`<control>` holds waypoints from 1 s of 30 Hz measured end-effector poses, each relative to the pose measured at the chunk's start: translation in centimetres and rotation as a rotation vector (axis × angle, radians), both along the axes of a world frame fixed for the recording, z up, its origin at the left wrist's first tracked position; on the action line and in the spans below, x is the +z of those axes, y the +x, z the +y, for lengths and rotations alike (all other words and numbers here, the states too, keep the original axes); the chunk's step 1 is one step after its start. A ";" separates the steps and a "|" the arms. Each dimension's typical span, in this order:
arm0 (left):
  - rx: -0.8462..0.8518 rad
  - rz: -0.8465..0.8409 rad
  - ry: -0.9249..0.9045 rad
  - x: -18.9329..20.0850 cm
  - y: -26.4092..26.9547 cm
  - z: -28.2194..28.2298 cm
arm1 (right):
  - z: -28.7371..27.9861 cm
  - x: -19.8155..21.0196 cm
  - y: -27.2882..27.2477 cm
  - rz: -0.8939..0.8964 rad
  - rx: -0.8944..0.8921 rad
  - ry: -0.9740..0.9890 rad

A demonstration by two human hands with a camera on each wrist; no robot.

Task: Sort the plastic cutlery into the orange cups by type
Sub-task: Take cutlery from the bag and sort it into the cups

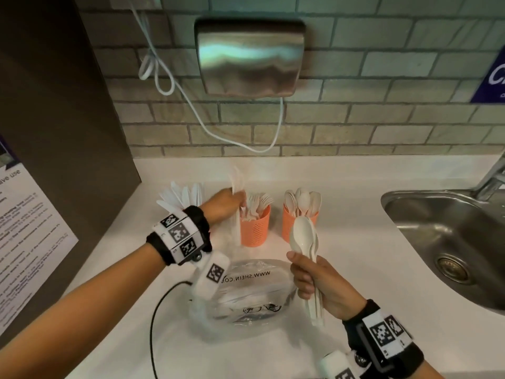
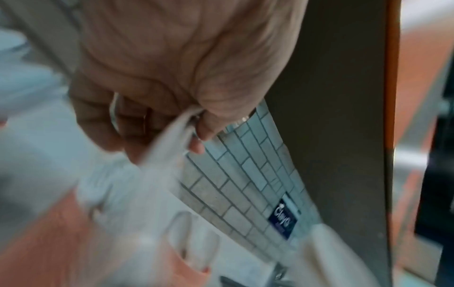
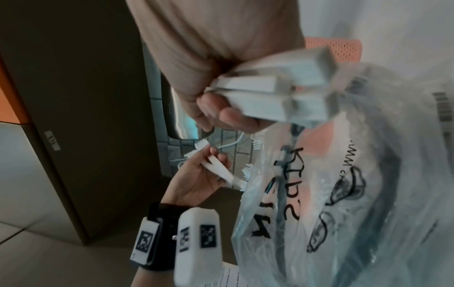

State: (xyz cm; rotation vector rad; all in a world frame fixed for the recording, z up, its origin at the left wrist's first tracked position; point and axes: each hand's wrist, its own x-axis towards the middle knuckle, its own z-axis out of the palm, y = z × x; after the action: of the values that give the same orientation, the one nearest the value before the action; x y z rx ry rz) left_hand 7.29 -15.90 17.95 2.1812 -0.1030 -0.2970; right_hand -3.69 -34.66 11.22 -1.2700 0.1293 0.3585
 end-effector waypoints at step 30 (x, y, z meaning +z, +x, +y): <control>-0.111 -0.384 0.459 -5.1 8.4 -4.3 | -4.9 -0.2 0.9 -0.063 -0.242 -0.028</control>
State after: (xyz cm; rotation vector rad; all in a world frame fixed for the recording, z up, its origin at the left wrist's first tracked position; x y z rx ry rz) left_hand 15.72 -20.22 12.90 2.6728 -0.4051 0.0505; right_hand -2.83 -39.52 11.03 -1.2755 0.2326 0.1085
